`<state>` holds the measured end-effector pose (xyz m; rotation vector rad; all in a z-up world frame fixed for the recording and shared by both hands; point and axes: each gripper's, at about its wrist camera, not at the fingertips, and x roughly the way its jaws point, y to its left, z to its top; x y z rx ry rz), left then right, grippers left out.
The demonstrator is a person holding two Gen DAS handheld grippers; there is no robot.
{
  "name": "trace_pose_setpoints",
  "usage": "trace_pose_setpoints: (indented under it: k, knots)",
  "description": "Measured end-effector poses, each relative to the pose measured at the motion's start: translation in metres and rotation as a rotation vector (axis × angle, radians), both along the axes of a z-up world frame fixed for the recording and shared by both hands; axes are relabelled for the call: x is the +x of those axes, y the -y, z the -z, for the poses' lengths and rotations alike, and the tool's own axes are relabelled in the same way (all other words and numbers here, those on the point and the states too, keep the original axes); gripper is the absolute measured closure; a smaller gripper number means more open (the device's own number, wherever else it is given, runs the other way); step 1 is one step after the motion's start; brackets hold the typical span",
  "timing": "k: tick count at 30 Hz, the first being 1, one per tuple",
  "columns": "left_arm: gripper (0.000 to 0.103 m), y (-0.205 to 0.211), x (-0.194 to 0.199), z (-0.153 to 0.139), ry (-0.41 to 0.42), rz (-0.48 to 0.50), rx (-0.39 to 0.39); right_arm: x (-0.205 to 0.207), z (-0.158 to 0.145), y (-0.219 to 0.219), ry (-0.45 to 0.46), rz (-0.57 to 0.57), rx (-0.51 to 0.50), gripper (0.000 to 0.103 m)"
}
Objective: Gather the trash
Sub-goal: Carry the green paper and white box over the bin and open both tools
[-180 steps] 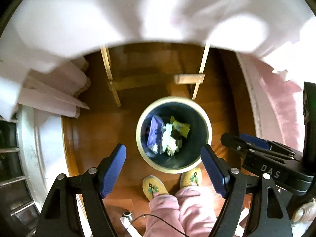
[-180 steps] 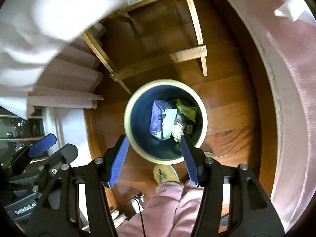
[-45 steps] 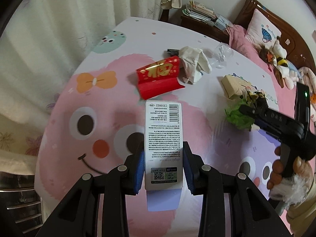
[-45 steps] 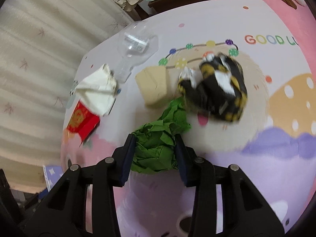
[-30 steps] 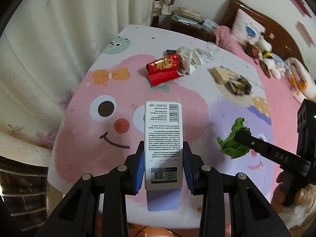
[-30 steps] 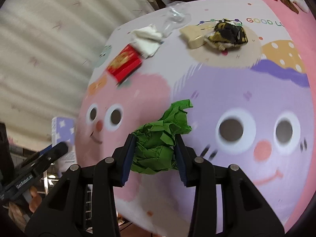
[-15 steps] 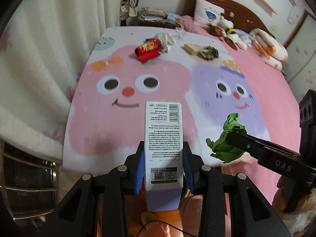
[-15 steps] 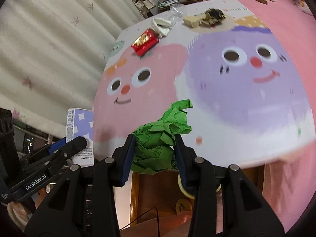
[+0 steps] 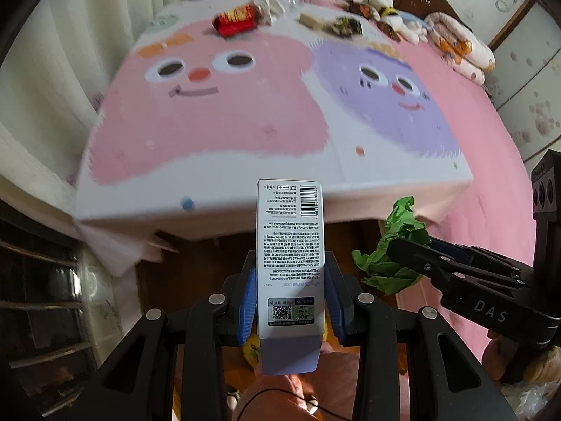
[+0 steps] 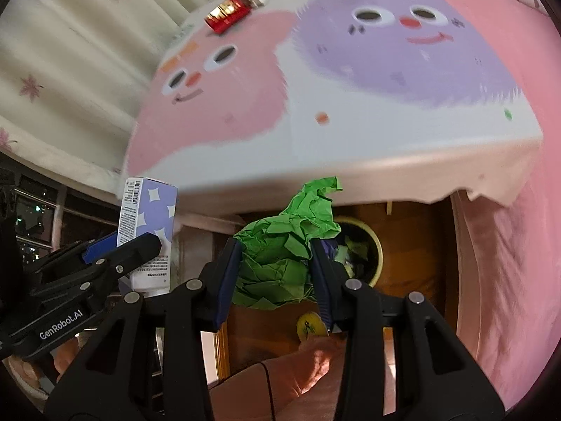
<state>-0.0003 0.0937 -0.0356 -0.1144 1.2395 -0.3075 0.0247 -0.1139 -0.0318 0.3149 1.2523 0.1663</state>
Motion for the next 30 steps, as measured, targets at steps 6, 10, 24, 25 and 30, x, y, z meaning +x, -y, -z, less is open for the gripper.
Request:
trace_pose_setpoints:
  k: [6,10,24,25,30]
  knots:
    - [0.068,0.021,-0.009,0.065,-0.09,-0.008,-0.022,-0.013,0.06,0.017,-0.088,0.014,-0.018,0.067]
    - [0.068,0.033,-0.008,0.118,-0.148,-0.027,-0.032,-0.018,0.12,0.03,-0.149,0.024,-0.027,0.067]
    - [0.068,0.078,0.01,0.289,-0.221,-0.032,0.039,-0.017,0.303,0.042,-0.275,-0.035,-0.038,0.066]
    - [0.068,0.08,0.01,0.297,-0.223,-0.026,0.047,-0.015,0.312,0.041,-0.276,-0.04,-0.038,0.066]
    - [0.051,0.089,0.013,0.326,-0.239,-0.016,0.084,-0.007,0.339,0.04,-0.282,-0.056,-0.025,0.05]
